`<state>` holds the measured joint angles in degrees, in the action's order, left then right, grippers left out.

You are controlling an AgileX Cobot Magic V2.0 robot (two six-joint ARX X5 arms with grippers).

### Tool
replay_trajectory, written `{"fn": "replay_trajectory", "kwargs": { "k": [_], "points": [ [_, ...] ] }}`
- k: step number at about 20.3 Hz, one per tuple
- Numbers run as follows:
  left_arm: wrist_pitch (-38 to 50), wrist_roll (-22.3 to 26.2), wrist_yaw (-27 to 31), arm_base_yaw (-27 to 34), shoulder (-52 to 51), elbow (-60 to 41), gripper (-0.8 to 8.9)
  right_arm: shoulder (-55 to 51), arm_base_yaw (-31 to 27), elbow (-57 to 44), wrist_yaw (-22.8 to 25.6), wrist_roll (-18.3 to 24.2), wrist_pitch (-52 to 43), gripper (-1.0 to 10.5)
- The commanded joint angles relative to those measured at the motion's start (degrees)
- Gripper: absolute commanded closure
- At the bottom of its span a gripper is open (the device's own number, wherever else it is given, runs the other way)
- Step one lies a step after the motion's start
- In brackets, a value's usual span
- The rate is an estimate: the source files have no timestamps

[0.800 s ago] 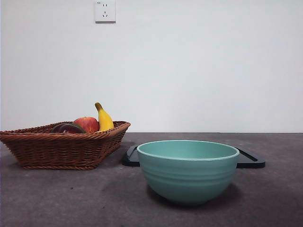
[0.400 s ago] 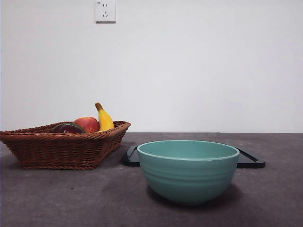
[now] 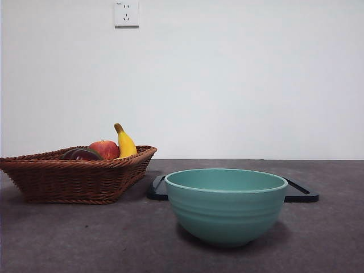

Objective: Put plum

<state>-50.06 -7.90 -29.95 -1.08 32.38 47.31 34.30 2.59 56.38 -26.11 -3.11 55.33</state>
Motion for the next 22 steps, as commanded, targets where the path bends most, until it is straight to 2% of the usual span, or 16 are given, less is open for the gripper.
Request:
{"fn": "replay_trajectory", "kwargs": {
  "k": [1, 4, 8, 12, 14, 16, 17, 18, 22],
  "points": [
    [-4.0, 4.0, -1.1, -2.1, 2.4, 3.9, 8.05, 2.6, 2.4, 2.8, -1.1, 2.7, 3.5, 9.4],
    [-7.5, 5.8, -4.6, -4.6, 3.9, 5.8, 8.05, 4.2, 6.0, 3.7, -1.4, 4.5, 7.7, 9.4],
    [-8.3, 6.3, -4.9, -5.7, 3.9, 5.8, 8.05, 4.5, 9.0, 3.7, -1.5, 5.3, 10.2, 9.4],
    [-8.2, 7.0, -4.9, -5.7, 3.9, 5.8, 7.94, 4.5, 9.3, 3.7, -1.5, 5.2, 10.3, 9.1],
    [-8.3, 7.0, -4.9, -5.7, 3.9, 5.8, 6.87, 4.5, 9.3, 3.7, -1.5, 5.0, 10.3, 7.4],
    [-8.2, 7.0, -4.9, -5.7, 3.9, 5.8, 4.72, 4.5, 9.3, 3.7, -1.5, 4.8, 10.3, 5.7],
    [-8.2, 7.0, -4.9, -5.7, 3.9, 5.8, 4.01, 4.5, 9.3, 3.6, -1.5, 4.6, 10.3, 5.4],
    [-8.2, 7.0, -4.8, -5.7, 3.9, 5.8, 3.69, 4.5, 9.3, 3.7, -1.5, 4.6, 10.3, 5.4],
    [-7.2, 7.0, -4.3, -5.7, 3.9, 5.8, 3.70, 4.5, 9.3, 3.7, -1.5, 4.6, 10.3, 5.4]
  ]
}}
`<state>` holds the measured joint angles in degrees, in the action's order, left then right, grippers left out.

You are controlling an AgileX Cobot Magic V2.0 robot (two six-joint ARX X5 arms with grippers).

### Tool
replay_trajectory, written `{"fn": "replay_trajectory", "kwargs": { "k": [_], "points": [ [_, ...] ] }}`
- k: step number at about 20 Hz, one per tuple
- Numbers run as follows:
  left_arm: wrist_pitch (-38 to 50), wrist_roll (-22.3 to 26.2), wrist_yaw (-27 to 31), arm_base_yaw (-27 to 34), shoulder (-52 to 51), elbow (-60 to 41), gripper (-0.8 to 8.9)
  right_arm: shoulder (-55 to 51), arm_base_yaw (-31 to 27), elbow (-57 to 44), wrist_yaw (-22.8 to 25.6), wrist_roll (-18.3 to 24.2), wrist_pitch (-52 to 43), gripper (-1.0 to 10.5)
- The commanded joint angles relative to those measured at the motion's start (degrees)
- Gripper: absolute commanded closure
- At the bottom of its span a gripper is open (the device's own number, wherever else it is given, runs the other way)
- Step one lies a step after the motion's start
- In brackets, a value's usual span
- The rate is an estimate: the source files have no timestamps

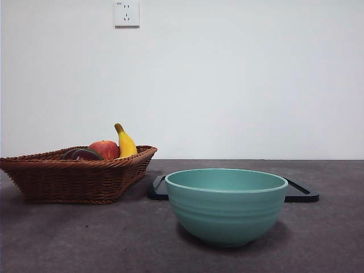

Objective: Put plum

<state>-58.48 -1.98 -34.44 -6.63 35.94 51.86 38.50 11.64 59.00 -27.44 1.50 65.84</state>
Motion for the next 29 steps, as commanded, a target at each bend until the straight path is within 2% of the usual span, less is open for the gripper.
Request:
{"fn": "replay_trajectory", "kwargs": {
  "k": [1, 4, 8, 11, 18, 22, 29],
  "points": [
    [2.3, 1.0, 0.7, -0.2, 0.4, 1.2, 3.70, 0.3, 0.2, 1.0, -0.2, 0.0, -0.2, 5.4],
    [6.3, 0.4, 5.7, -0.2, 2.1, 1.4, 3.69, 0.3, 0.2, 1.0, -0.2, 0.0, -0.2, 5.4],
    [10.8, -0.4, 7.0, -0.6, 9.4, 2.7, 3.69, 0.3, 0.2, 1.0, -0.2, 0.0, -0.2, 5.4],
    [14.3, -0.3, 11.1, -1.8, 16.3, 4.9, 3.70, 0.3, 0.2, 1.0, -0.2, 0.0, -0.2, 5.4],
    [15.3, 5.9, 20.6, -5.2, 35.6, 15.9, 3.71, 0.3, 0.2, 1.0, -0.2, 0.0, -0.2, 5.4],
    [16.2, 8.2, 21.4, -6.4, 44.7, 20.7, 3.72, 0.3, 0.2, 1.0, -0.2, 0.0, -0.2, 5.4],
    [21.0, 11.8, 23.1, -8.1, 54.9, 21.4, 3.72, 0.3, 0.2, 1.0, -0.2, 0.0, -0.2, 5.4]
  ]
}}
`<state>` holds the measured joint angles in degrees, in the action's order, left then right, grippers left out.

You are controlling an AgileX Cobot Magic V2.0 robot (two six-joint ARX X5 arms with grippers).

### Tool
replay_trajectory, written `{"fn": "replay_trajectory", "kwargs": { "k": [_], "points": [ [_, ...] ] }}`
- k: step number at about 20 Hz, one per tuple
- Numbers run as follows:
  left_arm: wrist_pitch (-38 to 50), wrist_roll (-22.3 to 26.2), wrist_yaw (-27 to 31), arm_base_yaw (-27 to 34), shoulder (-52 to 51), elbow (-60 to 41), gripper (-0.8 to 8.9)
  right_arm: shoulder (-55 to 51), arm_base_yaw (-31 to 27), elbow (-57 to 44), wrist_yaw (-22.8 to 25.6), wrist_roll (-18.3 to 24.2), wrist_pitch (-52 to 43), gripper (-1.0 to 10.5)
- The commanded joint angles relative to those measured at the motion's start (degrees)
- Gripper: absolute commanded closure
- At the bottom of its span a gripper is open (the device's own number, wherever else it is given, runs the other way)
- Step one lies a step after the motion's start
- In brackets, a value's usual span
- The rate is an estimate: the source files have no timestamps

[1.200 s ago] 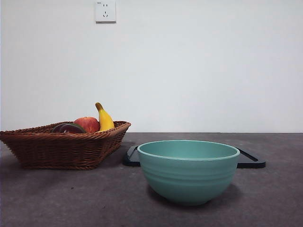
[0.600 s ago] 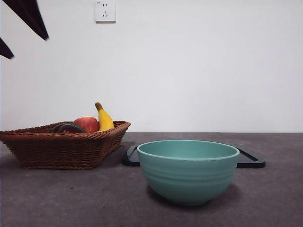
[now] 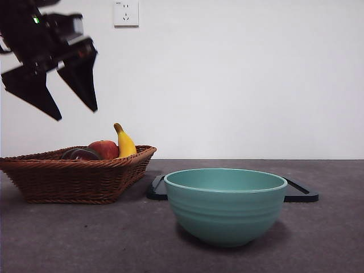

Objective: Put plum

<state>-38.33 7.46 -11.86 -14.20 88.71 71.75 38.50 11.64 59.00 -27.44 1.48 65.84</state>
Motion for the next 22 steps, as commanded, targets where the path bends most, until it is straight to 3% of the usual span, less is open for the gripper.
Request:
{"fn": "replay_trajectory", "kwargs": {
  "k": [1, 10, 22],
  "points": [
    [1.2, 3.5, 0.6, -0.7, 3.3, 1.5, 3.72, 0.3, 0.2, 1.0, -0.2, 0.0, -0.2, 5.4],
    [3.6, 6.8, 3.1, -1.3, 10.3, 1.5, 3.72, 0.3, 0.2, 1.0, -0.2, -0.8, -0.2, 5.4],
    [5.1, 7.1, 3.1, -1.3, 13.7, 1.5, 3.73, 0.3, 0.2, 1.0, -0.2, -0.8, -0.2, 5.4]
  ]
}}
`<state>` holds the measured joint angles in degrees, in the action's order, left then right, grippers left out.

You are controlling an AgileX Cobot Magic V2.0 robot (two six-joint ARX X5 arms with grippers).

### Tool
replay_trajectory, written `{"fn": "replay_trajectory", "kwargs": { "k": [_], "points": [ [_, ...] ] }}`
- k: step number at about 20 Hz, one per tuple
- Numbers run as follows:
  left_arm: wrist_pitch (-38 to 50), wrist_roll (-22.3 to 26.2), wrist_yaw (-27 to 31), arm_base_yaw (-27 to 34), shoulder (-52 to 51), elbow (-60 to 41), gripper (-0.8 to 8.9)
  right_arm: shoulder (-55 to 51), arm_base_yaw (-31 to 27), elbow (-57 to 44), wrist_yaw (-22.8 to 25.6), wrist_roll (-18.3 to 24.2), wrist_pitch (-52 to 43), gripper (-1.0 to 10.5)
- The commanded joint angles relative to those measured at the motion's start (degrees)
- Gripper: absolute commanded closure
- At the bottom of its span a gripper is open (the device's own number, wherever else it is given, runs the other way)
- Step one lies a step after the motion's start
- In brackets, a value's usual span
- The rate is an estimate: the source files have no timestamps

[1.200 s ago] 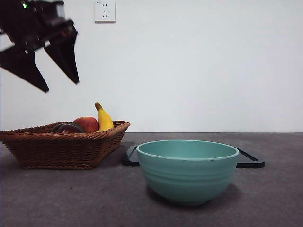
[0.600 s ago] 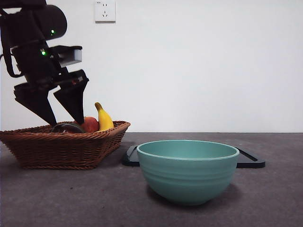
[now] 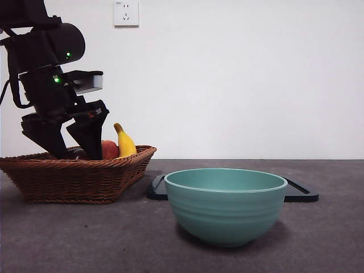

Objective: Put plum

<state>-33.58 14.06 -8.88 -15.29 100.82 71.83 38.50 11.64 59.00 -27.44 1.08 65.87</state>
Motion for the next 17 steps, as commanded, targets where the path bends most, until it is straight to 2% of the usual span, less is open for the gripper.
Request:
{"fn": "replay_trajectory", "kwargs": {
  "k": [1, 5, 9, 17],
  "points": [
    [0.4, 0.5, 0.1, -0.2, 1.7, 1.4, 3.77, 0.3, 0.2, 1.0, -0.2, -0.4, -0.2, 5.4],
    [0.7, 0.5, 0.1, -0.2, 2.2, 1.4, 3.85, 0.3, 0.2, 1.0, -0.2, -0.4, -0.2, 5.4],
    [0.5, 0.5, 0.1, -0.2, 2.2, 1.4, 5.33, 0.3, 0.2, 1.0, -0.2, -0.4, -0.2, 5.4],
    [-0.7, -0.3, 0.0, -0.2, 0.7, 1.6, 5.42, 0.3, 0.2, 1.0, -0.2, -0.4, -0.2, 5.4]
  ]
}}
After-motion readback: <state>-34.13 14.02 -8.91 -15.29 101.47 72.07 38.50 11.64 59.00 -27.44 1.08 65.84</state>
